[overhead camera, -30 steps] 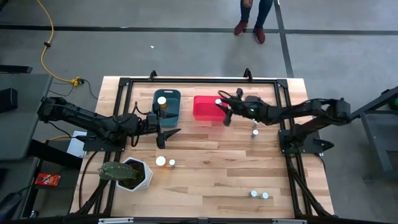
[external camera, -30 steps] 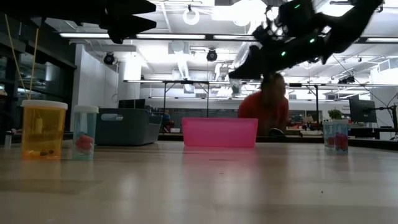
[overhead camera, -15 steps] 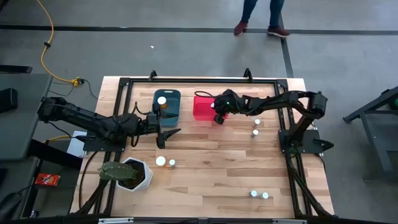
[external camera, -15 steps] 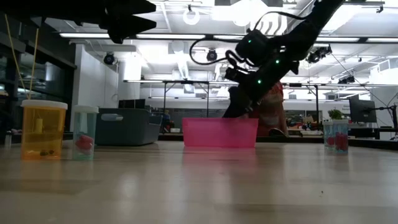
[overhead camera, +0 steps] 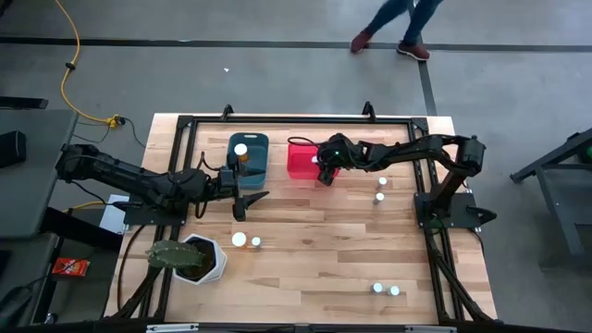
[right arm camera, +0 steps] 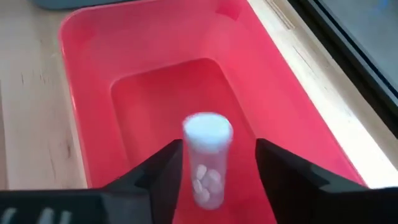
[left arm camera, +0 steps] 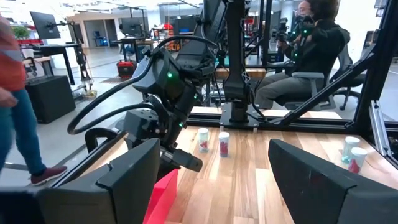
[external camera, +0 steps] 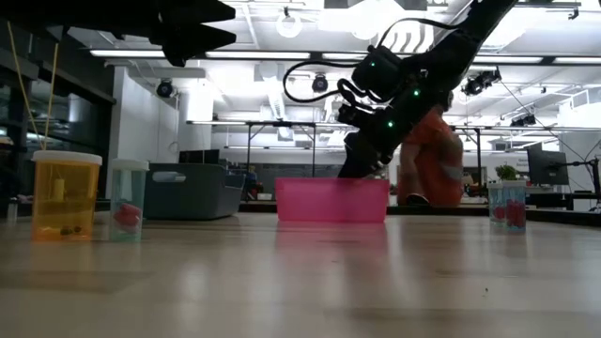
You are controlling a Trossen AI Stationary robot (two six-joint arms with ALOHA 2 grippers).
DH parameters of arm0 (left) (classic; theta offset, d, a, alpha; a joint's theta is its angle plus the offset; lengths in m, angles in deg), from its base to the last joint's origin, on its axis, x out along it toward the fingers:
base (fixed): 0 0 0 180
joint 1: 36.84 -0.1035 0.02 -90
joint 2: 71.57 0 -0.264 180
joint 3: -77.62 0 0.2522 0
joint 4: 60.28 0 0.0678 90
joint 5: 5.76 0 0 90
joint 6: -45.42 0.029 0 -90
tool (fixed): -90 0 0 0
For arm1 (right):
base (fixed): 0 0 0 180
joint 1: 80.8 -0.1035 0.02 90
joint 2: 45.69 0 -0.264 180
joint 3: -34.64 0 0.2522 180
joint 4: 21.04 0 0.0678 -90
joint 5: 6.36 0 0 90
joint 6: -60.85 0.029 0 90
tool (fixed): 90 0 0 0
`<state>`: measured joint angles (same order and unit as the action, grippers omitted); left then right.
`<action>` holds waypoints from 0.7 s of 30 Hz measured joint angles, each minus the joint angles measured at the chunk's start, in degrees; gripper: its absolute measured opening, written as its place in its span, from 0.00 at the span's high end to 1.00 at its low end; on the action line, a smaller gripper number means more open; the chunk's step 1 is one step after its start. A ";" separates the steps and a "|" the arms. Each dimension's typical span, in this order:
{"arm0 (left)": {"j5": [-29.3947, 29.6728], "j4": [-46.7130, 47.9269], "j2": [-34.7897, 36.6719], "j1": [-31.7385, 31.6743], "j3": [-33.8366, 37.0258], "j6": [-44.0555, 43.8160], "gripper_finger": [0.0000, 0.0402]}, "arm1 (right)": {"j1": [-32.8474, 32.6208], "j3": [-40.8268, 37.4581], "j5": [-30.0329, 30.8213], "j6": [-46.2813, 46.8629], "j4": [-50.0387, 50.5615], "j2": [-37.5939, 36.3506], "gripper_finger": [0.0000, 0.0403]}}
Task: Pick and place medicine bottles into bin by pill shape (circle, oval)
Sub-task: Put the top green tablet bottle into the red bin, then put the orange capsule bottle into the blue bin
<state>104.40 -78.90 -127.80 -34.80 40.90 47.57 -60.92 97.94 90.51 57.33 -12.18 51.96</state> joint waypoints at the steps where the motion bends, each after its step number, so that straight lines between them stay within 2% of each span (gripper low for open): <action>1: 0.00 0.00 0.00 0.00 0.00 0.00 0.28 | 0.00 0.00 0.00 -0.38 0.02 -0.35 0.49; 5: 0.01 0.04 0.00 -0.01 0.00 0.02 0.28 | -0.30 -0.96 -0.08 -2.37 -0.76 -4.14 0.46; 8: 0.01 0.02 0.00 -0.02 0.00 0.02 0.28 | -1.45 -4.80 -0.62 -2.46 -5.32 -9.11 0.45; 12: 0.09 0.00 0.00 0.00 0.00 0.02 0.28 | -4.82 -15.47 -1.48 0.65 -20.90 -16.66 0.45; 17: 0.17 -0.39 -0.01 0.00 0.00 0.22 0.28 | -9.73 -26.46 -1.67 5.05 -43.58 -22.50 0.45; 21: 0.17 -0.42 0.00 -0.02 0.00 0.20 0.28 | -12.51 -28.17 -3.21 5.66 -47.87 -25.32 0.45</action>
<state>104.57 -79.31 -127.80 -34.82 40.90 47.77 -73.43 69.76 87.30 63.00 -60.05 26.64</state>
